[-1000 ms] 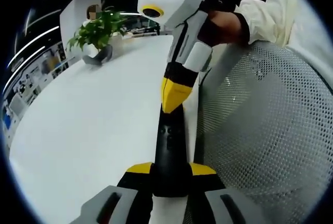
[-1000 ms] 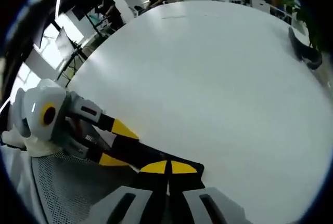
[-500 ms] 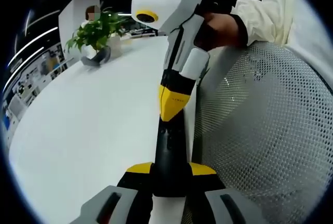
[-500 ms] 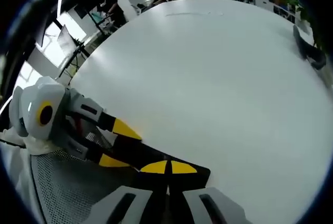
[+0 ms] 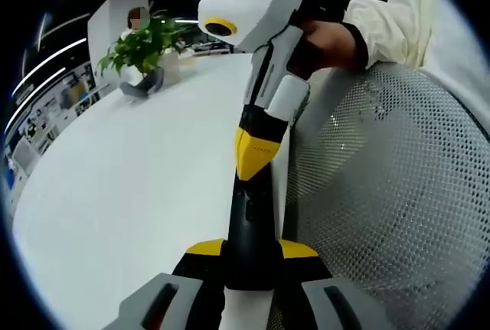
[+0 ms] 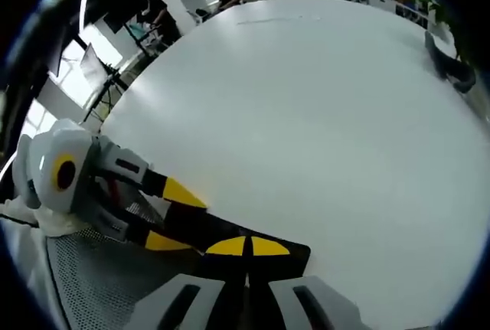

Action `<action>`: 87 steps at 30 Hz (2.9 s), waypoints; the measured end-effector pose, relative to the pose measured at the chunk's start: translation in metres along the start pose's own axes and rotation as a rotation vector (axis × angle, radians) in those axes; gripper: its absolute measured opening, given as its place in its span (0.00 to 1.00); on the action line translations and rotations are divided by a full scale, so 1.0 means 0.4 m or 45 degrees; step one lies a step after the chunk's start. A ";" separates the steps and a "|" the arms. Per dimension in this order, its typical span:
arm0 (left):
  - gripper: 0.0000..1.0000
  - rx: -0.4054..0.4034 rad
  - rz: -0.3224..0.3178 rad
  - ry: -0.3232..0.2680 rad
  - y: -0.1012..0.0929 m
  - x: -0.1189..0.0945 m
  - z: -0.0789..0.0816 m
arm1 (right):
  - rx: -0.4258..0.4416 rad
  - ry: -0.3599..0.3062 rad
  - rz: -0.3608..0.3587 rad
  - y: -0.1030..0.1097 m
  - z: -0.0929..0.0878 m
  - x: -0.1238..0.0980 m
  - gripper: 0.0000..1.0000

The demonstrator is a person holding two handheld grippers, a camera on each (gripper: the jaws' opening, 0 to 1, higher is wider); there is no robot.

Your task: Press the specified remote control buttons in sequence, fully releasing each button before pressing the next.

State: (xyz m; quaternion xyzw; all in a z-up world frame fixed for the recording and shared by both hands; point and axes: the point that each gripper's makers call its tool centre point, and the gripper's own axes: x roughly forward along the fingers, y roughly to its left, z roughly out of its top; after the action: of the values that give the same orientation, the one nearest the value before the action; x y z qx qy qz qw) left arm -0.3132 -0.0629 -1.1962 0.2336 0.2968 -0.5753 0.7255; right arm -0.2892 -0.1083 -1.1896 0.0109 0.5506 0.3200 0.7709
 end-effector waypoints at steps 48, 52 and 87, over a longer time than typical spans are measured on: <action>0.24 -0.014 -0.001 -0.012 -0.001 0.000 0.000 | 0.072 0.022 0.036 0.027 -0.010 -0.002 0.00; 0.24 -0.013 -0.001 -0.013 0.000 0.000 0.001 | 0.118 0.041 0.053 0.027 -0.016 -0.003 0.00; 0.24 -0.007 0.000 -0.017 0.000 0.002 0.001 | 0.119 0.065 0.029 0.020 -0.023 -0.012 0.00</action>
State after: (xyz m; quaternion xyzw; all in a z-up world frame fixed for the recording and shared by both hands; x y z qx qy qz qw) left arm -0.3130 -0.0639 -1.1963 0.2277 0.2935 -0.5761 0.7281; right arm -0.3018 -0.1074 -1.1862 0.0450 0.5841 0.3031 0.7516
